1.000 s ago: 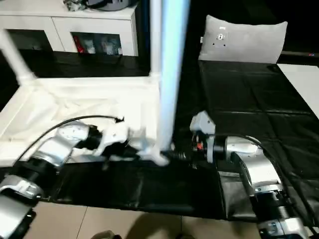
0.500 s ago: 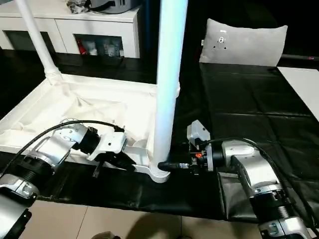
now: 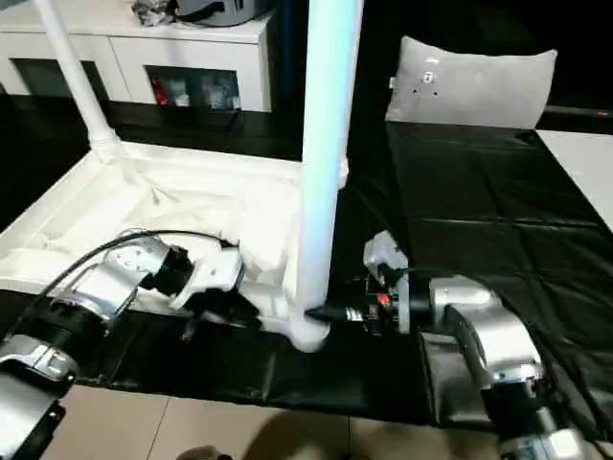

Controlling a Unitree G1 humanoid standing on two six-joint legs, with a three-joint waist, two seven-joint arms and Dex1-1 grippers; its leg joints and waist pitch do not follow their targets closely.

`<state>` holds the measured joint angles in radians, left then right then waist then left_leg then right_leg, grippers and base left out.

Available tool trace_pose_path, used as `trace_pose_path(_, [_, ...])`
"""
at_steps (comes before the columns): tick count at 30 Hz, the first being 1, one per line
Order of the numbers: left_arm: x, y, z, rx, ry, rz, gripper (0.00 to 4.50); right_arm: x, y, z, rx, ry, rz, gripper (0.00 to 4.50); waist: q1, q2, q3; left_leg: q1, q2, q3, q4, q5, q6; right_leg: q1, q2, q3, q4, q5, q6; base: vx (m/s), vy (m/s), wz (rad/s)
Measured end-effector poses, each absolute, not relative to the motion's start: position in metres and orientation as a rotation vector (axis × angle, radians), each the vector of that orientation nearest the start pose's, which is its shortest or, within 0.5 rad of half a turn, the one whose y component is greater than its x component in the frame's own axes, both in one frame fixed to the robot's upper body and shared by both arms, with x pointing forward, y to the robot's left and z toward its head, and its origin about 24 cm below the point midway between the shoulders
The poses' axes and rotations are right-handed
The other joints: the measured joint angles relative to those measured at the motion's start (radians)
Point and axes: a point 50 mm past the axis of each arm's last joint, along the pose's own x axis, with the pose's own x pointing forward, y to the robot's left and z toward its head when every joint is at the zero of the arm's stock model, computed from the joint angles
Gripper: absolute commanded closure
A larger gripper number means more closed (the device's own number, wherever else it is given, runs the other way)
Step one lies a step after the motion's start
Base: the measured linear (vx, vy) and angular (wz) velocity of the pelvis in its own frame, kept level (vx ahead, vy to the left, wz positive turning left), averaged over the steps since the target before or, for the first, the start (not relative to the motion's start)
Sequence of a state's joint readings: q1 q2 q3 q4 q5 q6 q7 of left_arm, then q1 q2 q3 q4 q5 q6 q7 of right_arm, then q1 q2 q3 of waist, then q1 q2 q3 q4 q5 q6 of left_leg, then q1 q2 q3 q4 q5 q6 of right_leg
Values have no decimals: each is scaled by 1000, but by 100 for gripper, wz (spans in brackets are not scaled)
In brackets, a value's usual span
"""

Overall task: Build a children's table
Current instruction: Rotate leg to tighten

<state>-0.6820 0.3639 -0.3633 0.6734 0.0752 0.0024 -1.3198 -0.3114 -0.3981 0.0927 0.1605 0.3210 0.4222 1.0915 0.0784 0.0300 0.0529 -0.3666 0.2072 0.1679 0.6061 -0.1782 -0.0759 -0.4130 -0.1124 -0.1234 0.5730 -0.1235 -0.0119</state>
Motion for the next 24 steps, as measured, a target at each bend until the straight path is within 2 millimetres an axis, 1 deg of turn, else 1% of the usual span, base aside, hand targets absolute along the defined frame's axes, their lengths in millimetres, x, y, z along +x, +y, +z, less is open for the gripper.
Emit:
trace_pose_path(1, [322, 120, 58, 527, 470, -1463, 450, 281, -153, 63, 60, 326, 1110, 260, -13, 0, 0, 0, 0, -1, 0, 0, 0, 1, 0, -4, -4, 0, 0, 0, 0, 0])
trace_pose_path(2, [324, 118, 57, 515, 474, -1431, 450, 284, -151, 62, 59, 321, 1065, 260, -25, 2, 0, -1, 0, -3, 0, 0, 0, 4, 0, -11, -12, 0, 0, 0, 0, 0])
trace_pose_path(3, [325, 114, 56, 502, 476, -1400, 450, 287, -151, 61, 55, 317, 1013, 260, -43, 7, 1, -1, 2, -10, -1, 0, 0, 14, -1, -29, -28, 0, 0, 0, 0, 0])
trace_pose_path(4, [326, 110, 55, 485, 483, -1368, 450, 289, -150, 60, 59, 315, 966, 260, -53, 11, 2, 1, 6, -19, -3, 0, 0, 23, 0, -42, -43, 0, 0, 0, 0, 0])
trace_pose_path(5, [327, 107, 55, 477, 486, -1341, 450, 292, -149, 59, 65, 312, 922, 261, -67, 15, 4, 1, 15, -25, -3, 0, 0, 31, -1, -56, -56, 0, 0, 0, 0, 0])
trace_pose_path(6, [330, 103, 54, 456, 494, -1283, 450, 298, -145, 58, 73, 308, 852, 261, -76, 16, 7, 0, 19, -24, -5, 0, 0, 33, 1, -48, -32, -15, 1, -64, -4, -9])
trace_pose_path(7, [332, 95, 54, 452, 494, -1230, 450, 303, -142, 57, 88, 301, 775, 262, -78, 12, 10, 6, 15, -21, -1, 0, 0, 31, 1, -28, 7, -39, -2, -64, -4, -9])
trace_pose_path(8, [334, 91, 54, 453, 494, -1204, 450, 305, -141, 57, 92, 297, 736, 262, -74, 5, 13, 15, 11, -11, -1, 0, -1, 30, -1, -11, 29, -45, -4, 0, 0, 0])
trace_pose_path(9, [337, 87, 54, 449, 495, -1152, 450, 310, -137, 57, 95, 294, 676, 262, -76, -12, 19, 38, -4, -6, 0, -5, -6, 21, 1, 12, 39, -45, 4, 52, -36, 2])
trace_pose_path(10, [339, 80, 53, 446, 490, -1098, 450, 317, -133, 58, 100, 293, 604, 262, -73, -15, 19, 37, -10, -2, 23, -31, -6, 10, -7, 3, 40, -45, 6, 52, -36, 2])
trace_pose_path(11, [341, 77, 55, 439, 479, -1063, 450, 321, -130, 61, 100, 284, 563, 262, -66, -8, 18, 28, -13, -11, 27, -43, -1, 11, -16, -15, 40, -45, 6, 104, 3, -31])
trace_pose_path(12, [343, 68, 56, 416, 466, -1017, 450, 327, -128, 62, 116, 275, 485, 262, -69, 8, 16, 5, -9, -40, 30, -41, -3, 10, -17, -52, 26, -45, 6, 75, 49, -44])
trace_pose_path(13, [343, 60, 56, 404, 456, -994, 450, 329, -128, 62, 109, 264, 443, 262, -76, 18, 16, -4, 0, -53, 31, -35, -13, 13, -14, -75, 9, -45, 6, 75, 49, -44])
trace_pose_path(14, [343, 55, 56, 395, 446, -980, 450, 331, -128, 63, 102, 253, 417, 262, -82, 24, 15, -10, 8, -62, 30, -33, -17, 16, -14, -87, -2, -44, 5, 44, 56, -19])
trace_pose_path(15, [342, 49, 56, 383, 436, -971, 450, 333, -129, 64, 95, 244, 394, 227, -94, 24, 15, -13, 9, -64, 30, -33, -17, 15, -12, -84, -7, -40, 2, 0, 0, 0])
trace_pose_path(16, [342, 47, 56, 379, 433, -968, 450, 333, -131, 64, 95, 235, 385, 227, -102, 24, 15, -12, 4, -61, 30, -33, -17, 15, -13, -78, -10, -26, -4, 0, 0, 0])
trace_pose_path(17, [342, 47, 57, 377, 431, -963, 450, 333, -132, 65, 98, 228, 381, 207, -104, 23, 14, -11, -1, -56, 30, -33, -17, 14, -16, -74, -12, -14, -5, 0, 0, 0])
trace_pose_path(18, [343, 47, 57, 377, 428, -961, 450, 333, -132, 65, 105, 218, 379, 191, -104, 25, 14, -9, -2, -53, 30, -33, -16, 14, -17, -73, -12, -13, -5, 0, 0, 0])
trace_pose_path(19, [343, 49, 58, 380, 427, -960, 450, 333, -131, 65, 117, 210, 382, 191, -104, 25, 14, -10, -1, -51, 28, -33, -16, 13, -16, -74, -12, -13, -5, 0, 0, 0])
trace_pose_path(21, [344, 53, 60, 389, 423, -963, 450, 331, -131, 65, 120, 193, 400, 175, -99, 25, 14, -11, 0, -51, 24, -33, -17, 12, -15, -75, -12, -12, -6, 0, 0, 0])
trace_pose_path(22, [344, 55, 61, 394, 419, -967, 450, 330, -133, 65, 112, 183, 407, 161, -95, 25, 14, -11, 0, -51, 22, -33, -17, 12, -16, -74, -12, -5, -8, 0, 0, 0])
trace_pose_path(23, [345, 58, 62, 399, 415, -972, 450, 328, -134, 64, 105, 180, 424, 161, -92, 26, 14, -12, 0, -50, 22, -33, -17, 11, -15, -72, -12, 2, -8, 53, -26, 7])
trace_pose_path(24, [345, 62, 63, 402, 409, -975, 450, 326, -136, 61, 92, 186, 443, 148, -87, 26, 14, -12, 0, -50, 19, -33, -17, 9, -14, -71, -11, 4, -9, 57, -22, 3])
